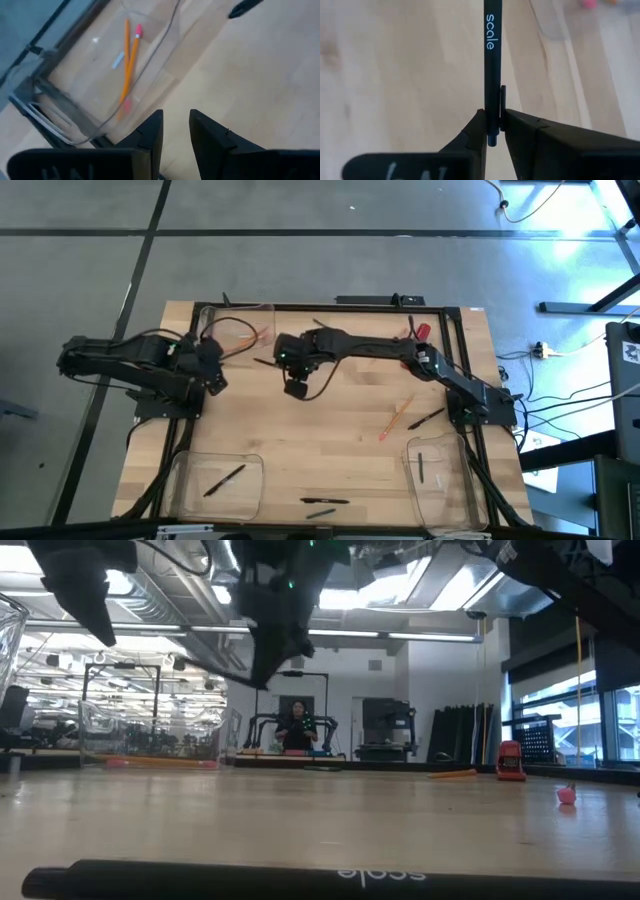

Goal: Sort crayons/erasers/pens/pencils in bins
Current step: Put the black pen into the bottom left transparent bin

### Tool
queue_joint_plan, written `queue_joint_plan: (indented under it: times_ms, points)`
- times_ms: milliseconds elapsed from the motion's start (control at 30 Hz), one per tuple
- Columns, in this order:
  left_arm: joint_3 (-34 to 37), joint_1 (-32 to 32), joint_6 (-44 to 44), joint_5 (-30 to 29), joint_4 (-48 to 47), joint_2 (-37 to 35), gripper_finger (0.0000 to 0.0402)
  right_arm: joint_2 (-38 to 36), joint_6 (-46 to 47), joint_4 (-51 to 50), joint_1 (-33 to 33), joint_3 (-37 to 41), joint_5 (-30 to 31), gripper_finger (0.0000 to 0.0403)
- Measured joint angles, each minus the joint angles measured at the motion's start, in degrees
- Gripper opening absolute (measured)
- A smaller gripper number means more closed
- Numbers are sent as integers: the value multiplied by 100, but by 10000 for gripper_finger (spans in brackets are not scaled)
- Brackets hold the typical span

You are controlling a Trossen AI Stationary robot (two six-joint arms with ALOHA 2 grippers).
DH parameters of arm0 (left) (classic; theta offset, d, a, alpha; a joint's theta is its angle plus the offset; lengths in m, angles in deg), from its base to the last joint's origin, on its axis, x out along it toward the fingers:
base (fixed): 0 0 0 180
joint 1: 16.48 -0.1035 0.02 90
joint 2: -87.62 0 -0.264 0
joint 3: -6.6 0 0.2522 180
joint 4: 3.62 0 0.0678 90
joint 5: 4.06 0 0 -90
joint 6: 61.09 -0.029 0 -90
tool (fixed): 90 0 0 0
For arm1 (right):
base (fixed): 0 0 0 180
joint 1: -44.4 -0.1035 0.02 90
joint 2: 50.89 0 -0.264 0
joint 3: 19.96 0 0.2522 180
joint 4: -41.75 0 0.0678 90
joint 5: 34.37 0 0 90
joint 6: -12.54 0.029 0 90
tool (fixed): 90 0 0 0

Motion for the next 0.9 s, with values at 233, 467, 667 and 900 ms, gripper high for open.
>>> queue_joint_plan:
  times_ms: [233, 467, 667, 900]
  points:
    - [0, -2, -5, 435, -27, -268, 88, -147, -364, 957, -248, -4, -283, 55]
    - [0, 12, -163, 881, -354, -479, 88, -183, -447, 1661, -505, -4, -698, 55]
    - [0, 12, -54, 938, -636, -786, 88, -183, -439, 2135, -812, -2, -706, 55]
    - [0, 12, -359, 1951, -629, -1206, 88, -148, -490, 2821, -1203, -4, -1301, 55]
